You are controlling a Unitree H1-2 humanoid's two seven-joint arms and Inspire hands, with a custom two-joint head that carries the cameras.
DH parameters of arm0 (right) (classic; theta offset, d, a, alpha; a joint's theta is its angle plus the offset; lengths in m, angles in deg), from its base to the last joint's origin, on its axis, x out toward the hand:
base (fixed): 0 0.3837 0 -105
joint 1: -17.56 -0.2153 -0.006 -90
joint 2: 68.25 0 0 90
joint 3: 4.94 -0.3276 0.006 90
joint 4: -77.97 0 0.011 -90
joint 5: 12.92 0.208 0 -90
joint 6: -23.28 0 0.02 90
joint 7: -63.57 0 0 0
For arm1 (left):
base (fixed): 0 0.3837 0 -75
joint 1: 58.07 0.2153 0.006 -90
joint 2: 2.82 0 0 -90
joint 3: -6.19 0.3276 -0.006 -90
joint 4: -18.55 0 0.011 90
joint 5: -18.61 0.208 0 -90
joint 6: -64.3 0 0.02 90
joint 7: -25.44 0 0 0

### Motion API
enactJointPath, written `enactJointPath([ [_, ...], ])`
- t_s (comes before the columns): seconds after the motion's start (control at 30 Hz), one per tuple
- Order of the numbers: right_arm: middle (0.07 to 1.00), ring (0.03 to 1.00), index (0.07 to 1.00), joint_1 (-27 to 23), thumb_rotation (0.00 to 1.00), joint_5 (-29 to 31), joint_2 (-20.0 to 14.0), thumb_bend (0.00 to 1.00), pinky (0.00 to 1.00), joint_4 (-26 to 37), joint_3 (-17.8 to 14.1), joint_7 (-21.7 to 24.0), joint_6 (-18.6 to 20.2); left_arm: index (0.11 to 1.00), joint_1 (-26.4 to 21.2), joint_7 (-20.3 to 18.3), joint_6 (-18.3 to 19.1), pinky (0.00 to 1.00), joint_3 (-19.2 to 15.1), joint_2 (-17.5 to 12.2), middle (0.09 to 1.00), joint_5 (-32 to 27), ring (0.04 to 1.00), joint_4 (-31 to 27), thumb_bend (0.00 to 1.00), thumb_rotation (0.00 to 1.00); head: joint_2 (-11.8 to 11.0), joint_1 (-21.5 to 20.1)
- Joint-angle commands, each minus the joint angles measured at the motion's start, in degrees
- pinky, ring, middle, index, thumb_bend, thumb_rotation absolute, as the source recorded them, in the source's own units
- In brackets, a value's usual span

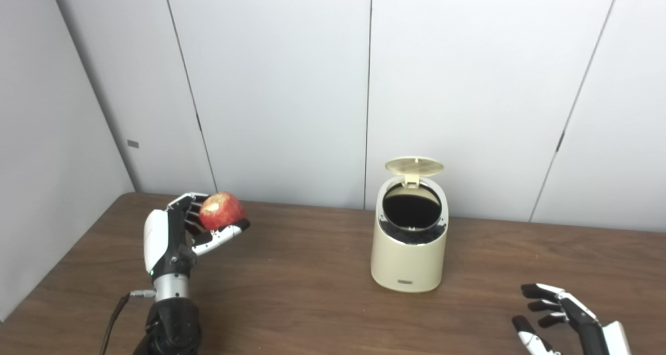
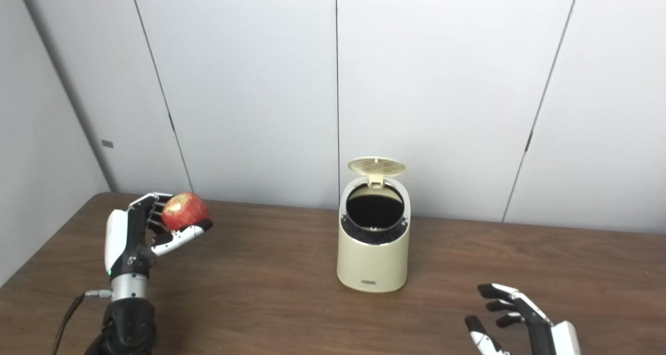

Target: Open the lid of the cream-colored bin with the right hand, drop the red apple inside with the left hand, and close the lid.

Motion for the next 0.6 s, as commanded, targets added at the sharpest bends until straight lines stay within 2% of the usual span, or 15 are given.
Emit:
enactJointPath([
  [0.0,0.667,0.635,0.670,-0.47,0.19,-0.85,0.35,0.22,0.51,2.46,0.01,-1.38,0.01,0.495,-2.96,-0.81,-4.55,0.32,0.19,-0.59,0.480,0.53,0.425,-2.53,0.50,0.00,0.07,-0.68],
  [0.07,0.673,0.646,0.673,-0.46,0.13,-1.43,1.08,0.22,0.52,2.75,0.15,-1.33,0.59,0.493,-2.99,-1.82,-6.77,0.32,0.41,-0.33,0.483,0.42,0.424,-3.87,0.50,0.00,-0.02,-1.69],
  [0.2,0.681,0.659,0.680,-0.63,0.07,-1.69,2.26,0.23,0.54,2.40,0.29,-1.67,1.13,0.499,-2.53,-3.99,-6.29,0.32,0.62,0.64,0.476,1.68,0.427,-8.51,0.50,0.00,-0.32,-3.53],
  [0.27,0.684,0.661,0.683,-0.83,0.06,-1.53,2.56,0.23,0.54,1.86,0.38,-1.91,1.26,0.505,-2.56,-4.89,-7.19,0.31,0.70,1.09,0.474,1.85,0.424,-10.17,0.50,0.00,-0.38,-4.06],
  [0.33,0.683,0.660,0.683,-1.06,0.08,-1.43,2.81,0.23,0.54,1.11,0.46,-2.32,1.15,0.510,-2.74,-5.57,-8.63,0.31,0.92,1.21,0.473,2.44,0.419,-11.23,0.50,0.00,-0.53,-4.49],
  [0.47,0.688,0.669,0.688,-1.40,0.15,-1.53,3.10,0.22,0.55,0.07,0.68,-2.87,1.22,0.516,-3.03,-7.56,-9.26,0.30,1.89,1.78,0.474,4.47,0.410,-13.90,0.50,0.00,-0.73,-5.13],
  [0.57,0.692,0.673,0.691,-1.58,0.13,-1.20,3.18,0.22,0.56,-0.52,0.87,-3.30,1.06,0.515,-3.15,-8.16,-8.76,0.29,2.85,2.72,0.475,7.52,0.406,-15.60,0.50,0.00,-0.82,-5.21],
])
